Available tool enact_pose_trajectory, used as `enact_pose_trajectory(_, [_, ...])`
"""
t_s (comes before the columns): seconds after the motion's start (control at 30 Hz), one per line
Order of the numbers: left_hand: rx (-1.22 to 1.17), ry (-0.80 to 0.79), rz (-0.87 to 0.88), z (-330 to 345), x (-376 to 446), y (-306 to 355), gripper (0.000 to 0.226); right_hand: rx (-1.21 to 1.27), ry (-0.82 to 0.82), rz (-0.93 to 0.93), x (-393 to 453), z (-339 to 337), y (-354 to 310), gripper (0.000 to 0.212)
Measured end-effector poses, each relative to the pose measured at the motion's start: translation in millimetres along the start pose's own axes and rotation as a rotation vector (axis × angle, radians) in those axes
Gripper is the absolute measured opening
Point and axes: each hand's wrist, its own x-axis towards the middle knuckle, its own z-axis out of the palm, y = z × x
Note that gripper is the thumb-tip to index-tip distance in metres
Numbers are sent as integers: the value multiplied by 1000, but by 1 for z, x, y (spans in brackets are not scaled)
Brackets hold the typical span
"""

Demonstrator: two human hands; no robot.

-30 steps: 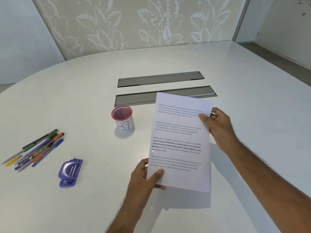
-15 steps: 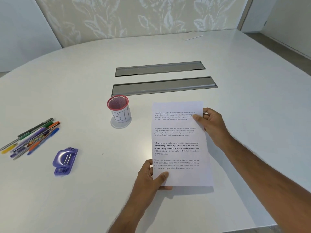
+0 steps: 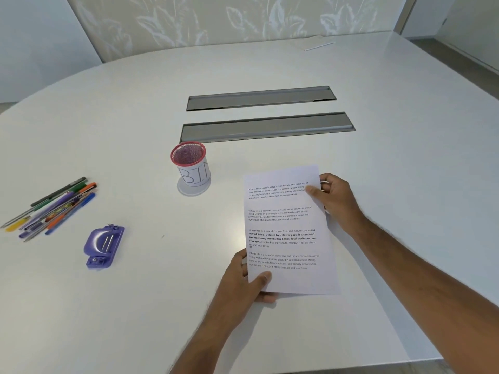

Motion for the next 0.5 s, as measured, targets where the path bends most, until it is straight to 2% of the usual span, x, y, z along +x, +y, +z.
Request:
enact_pose_trajectory(0.17, [47,-43,17,1,2,4,46,-48,-9,-29,2,0,0,8])
enact_pose_trajectory(0.3, [90,-85,21,-1,2,10,43,-96,-26,-54,1,-1,0,15])
enact_pose_trajectory(0.4, [162,-86,29,-6,3,12,42,-131,-21,-59,1,-1,2,9])
enact_pose_trajectory(0.5, [282,-72,70,-14,4,13,35,-216,9,-49,1,1,0,26])
